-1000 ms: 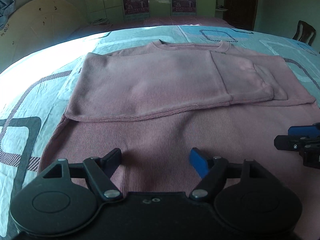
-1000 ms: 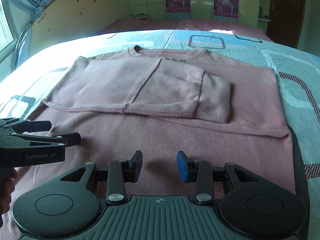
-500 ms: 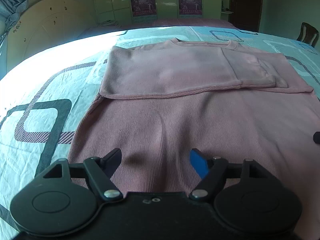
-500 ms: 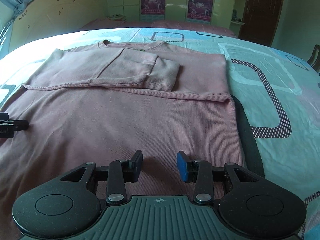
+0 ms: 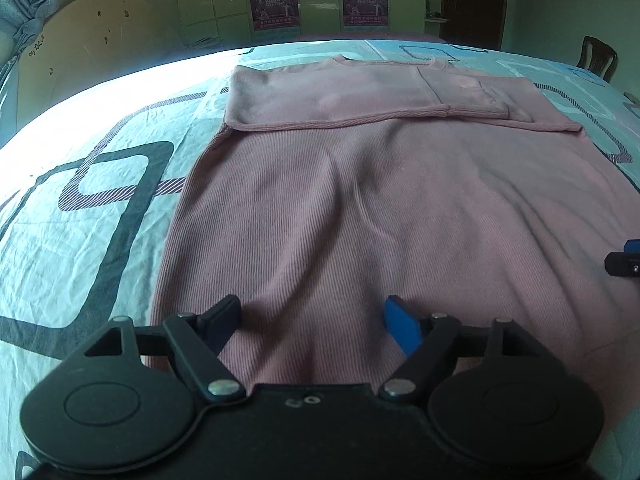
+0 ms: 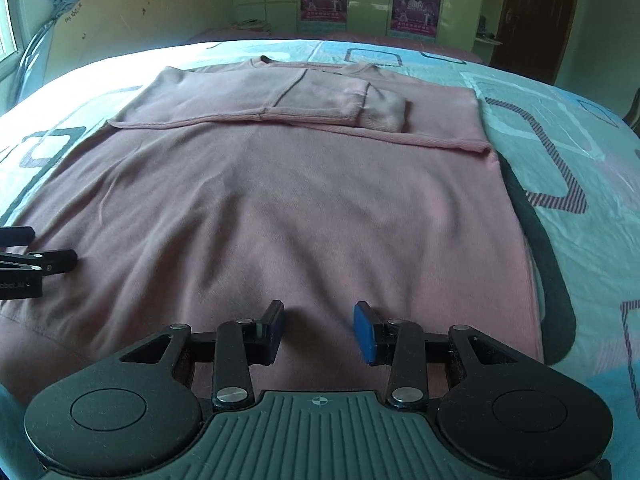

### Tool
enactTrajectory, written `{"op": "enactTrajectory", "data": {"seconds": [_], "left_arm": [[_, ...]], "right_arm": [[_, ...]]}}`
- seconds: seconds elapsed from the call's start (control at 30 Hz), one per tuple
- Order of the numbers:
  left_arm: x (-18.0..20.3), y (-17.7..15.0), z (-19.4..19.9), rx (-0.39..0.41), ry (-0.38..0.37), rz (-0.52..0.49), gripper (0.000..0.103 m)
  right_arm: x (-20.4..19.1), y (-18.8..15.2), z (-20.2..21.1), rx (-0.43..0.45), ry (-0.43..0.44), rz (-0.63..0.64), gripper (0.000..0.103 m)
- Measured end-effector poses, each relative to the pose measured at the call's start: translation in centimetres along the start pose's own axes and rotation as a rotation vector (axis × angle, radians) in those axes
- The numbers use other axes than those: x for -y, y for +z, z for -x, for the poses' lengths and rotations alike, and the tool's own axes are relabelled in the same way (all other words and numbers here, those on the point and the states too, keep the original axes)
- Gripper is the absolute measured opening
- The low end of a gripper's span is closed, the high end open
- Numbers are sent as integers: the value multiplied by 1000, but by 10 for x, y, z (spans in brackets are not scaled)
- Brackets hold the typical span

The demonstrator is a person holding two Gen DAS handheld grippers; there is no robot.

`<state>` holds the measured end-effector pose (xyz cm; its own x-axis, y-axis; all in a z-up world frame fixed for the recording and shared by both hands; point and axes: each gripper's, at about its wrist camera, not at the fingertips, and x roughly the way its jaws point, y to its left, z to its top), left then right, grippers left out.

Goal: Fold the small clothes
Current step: 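Withdraw both grippers from the folded sweatshirt, then move both grippers to the ribbed hem and grasp it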

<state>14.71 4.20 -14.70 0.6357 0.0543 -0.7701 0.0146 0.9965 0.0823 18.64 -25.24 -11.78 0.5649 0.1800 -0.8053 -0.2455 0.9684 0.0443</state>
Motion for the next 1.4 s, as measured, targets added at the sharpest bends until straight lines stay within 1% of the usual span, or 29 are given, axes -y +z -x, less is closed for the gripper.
{"op": "enactTrajectory", "data": {"seconds": [0.1,0.23,0.33,0.47,0.5,0.6,0.73,0.87,1.0,1.07,1.13,1.27,1.3,1.33,1.37,1.4], "left_arm": [[-8,-7,8,-1,8,8,79],[-14,-12,21,3,5,37,77],[-16,-12,29,13,8,40,78],[-21,-16,36,16,26,50,78],[-24,-18,39,15,31,62,78],[-35,-25,44,3,36,99,78],[-51,-35,47,-15,38,139,77],[-66,-48,49,-42,6,195,68],[-71,-57,53,-51,-33,225,65],[-71,-58,53,-63,-69,242,56],[-69,-59,52,-72,-96,247,51],[-67,-59,52,-82,-145,251,35],[-68,-59,51,-84,-162,254,32],[-68,-59,51,-85,-175,255,26],[-68,-60,50,-83,-181,251,21],[-66,-60,50,-80,-184,241,20]], "right_arm": [[14,-12,11,0,-31,-29,38],[22,-24,31,13,-51,-66,38],[28,-31,42,29,-82,-87,38],[42,-39,50,26,-115,-137,39],[44,-40,51,26,-120,-147,41],[51,-44,58,42,-137,-169,54],[55,-49,63,41,-153,-176,54],[62,-57,64,21,-157,-212,54],[69,-65,65,8,-148,-246,54],[70,-67,67,8,-140,-257,54],[70,-69,68,4,-124,-273,54],[74,-73,69,-8,-84,-326,54],[73,-74,71,-11,-83,-332,52],[73,-74,71,-15,-73,-334,44],[74,-75,72,-21,-62,-340,40],[74,-75,72,-23,-60,-342,36]]}}
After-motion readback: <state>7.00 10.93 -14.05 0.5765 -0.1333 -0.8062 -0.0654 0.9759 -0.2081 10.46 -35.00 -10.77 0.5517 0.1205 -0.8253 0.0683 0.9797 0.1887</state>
